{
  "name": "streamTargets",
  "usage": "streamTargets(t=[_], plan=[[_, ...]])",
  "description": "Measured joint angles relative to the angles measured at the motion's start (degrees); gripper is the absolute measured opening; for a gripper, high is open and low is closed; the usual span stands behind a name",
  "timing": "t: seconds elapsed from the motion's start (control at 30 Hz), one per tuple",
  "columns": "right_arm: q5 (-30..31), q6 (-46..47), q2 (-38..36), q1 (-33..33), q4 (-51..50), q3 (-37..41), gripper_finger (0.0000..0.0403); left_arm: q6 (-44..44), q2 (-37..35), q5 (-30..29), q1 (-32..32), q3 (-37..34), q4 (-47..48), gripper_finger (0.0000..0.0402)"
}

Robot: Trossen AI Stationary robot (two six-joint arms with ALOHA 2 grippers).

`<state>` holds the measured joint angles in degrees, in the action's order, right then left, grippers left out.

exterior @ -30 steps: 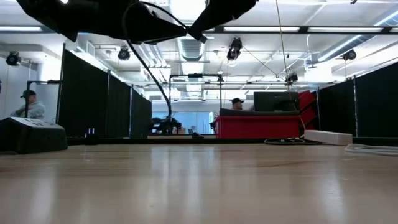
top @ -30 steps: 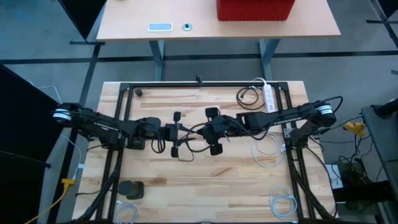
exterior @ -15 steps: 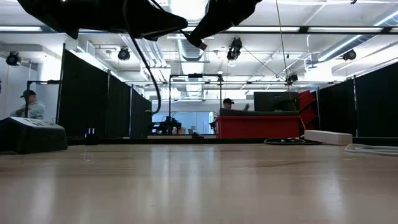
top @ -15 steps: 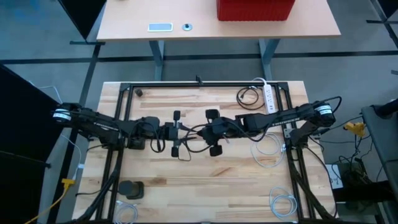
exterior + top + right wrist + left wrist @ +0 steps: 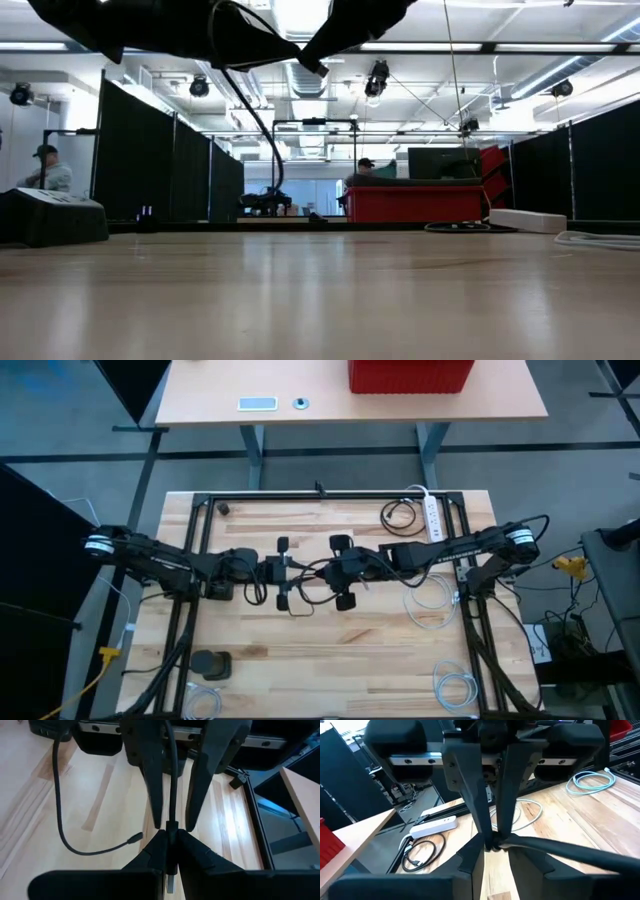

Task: Insert USB
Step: Insert the black charger cable into the top black outlet extension

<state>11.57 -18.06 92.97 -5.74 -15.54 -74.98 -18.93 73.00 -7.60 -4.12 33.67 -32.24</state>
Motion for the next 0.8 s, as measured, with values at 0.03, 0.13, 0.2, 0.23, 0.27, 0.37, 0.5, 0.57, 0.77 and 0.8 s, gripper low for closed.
streamTargets(t=[0.03, 0.13, 0.2, 0.23, 0.27, 0.37, 0.5, 0.57, 0.77, 0.8], plan=[[0.01, 0.02, 0.0, 0.0, -0.01, 0.04, 0.0016, -0.05, -0.03, 0.0, 0.0, 0.0, 0.26, 0.0062], [0.1, -0.02, 0.0, 0.0, 0.11, 0.04, 0.0016, -0.45, -0.09, -0.61, -0.01, 0.0, 1.32, 0.0027], [0.27, 0.17, 0.0, 0.04, 0.13, 0.06, 0.0016, -1.0, -0.36, -1.91, -0.07, 0.0, 1.99, 0.0008], [0.25, 0.31, 0.0, 0.06, 0.12, 0.09, 0.0016, -1.04, -0.54, -1.99, -0.07, 0.0, 2.18, 0.0006], [0.26, 0.34, 0.0, 0.07, 0.23, 0.1, 0.0016, -1.04, -0.77, -2.01, -0.07, 0.0, 2.32, 0.0004], [0.17, 0.82, 0.0, 0.07, 0.44, 0.15, 0.0016, -0.94, -1.57, -2.03, -0.21, -0.04, 2.75, 0.0001], [0.0, 1.6, 0.0, 0.07, 0.65, 0.15, 0.0016, -0.14, -2.34, -2.16, -0.32, -0.07, 3.2, 0.0], [-0.02, 1.57, 0.0, 0.05, 0.5, 0.15, 0.0016, 0.05, -2.44, -2.16, -0.39, -0.07, 3.27, 0.0], [0.0, 2.01, 0.0, 0.04, 0.52, 0.15, 0.0018, 0.98, -2.5, -2.06, -0.42, -0.07, 3.08, 0.0], [0.03, 2.03, 0.0, 0.04, 0.64, 0.15, 0.002, 0.99, -2.5, -1.7, -0.4, -0.07, 2.99, 0.0]])
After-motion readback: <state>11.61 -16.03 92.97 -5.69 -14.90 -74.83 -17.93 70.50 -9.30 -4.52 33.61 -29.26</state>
